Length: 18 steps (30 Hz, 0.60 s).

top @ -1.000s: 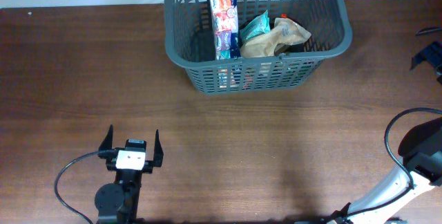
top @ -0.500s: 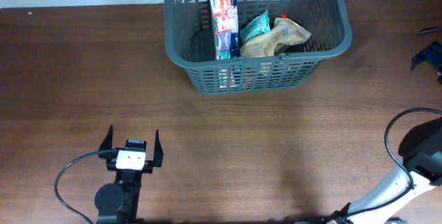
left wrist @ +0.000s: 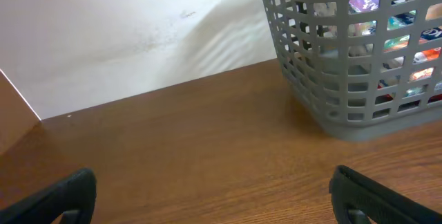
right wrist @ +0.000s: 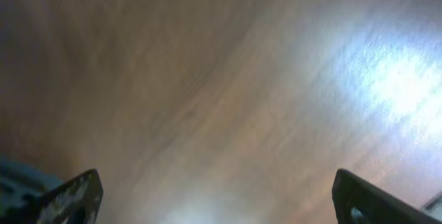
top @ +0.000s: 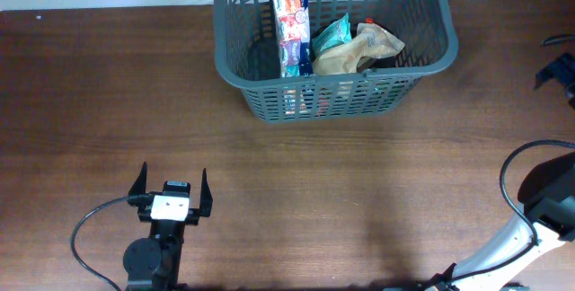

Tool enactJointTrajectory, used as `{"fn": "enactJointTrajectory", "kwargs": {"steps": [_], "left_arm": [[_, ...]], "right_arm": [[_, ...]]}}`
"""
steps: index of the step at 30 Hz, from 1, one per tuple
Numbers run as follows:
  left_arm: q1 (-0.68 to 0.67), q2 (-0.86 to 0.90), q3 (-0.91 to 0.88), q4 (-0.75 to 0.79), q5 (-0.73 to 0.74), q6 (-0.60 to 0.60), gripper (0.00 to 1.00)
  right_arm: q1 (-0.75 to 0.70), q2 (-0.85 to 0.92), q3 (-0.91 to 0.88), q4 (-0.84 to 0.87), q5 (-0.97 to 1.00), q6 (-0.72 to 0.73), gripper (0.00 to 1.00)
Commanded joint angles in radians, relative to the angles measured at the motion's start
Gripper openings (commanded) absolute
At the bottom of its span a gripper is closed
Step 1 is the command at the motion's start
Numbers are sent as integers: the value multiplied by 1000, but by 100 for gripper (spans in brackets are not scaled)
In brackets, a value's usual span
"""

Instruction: Pack container

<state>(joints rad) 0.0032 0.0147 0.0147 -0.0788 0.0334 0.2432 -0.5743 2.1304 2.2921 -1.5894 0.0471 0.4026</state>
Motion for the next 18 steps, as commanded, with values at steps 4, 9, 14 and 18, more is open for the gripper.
{"fn": "enactJointTrajectory", "kwargs": {"steps": [4,9,14,18], "left_arm": [[6,-9,-6,-2,-4,2,99],[6,-9,-6,-1,-4,2,99],[6,-9,-6,-2,-4,2,99],[6,-9,-6,-2,-4,2,99]], "right_arm": [[107,-140,-5,142,185,-6,99],[186,-267,-5,273,280,-15,99],[254,-428,-82,437,279,-148,99],[314,-623,-290,637,275,-260,99]]}}
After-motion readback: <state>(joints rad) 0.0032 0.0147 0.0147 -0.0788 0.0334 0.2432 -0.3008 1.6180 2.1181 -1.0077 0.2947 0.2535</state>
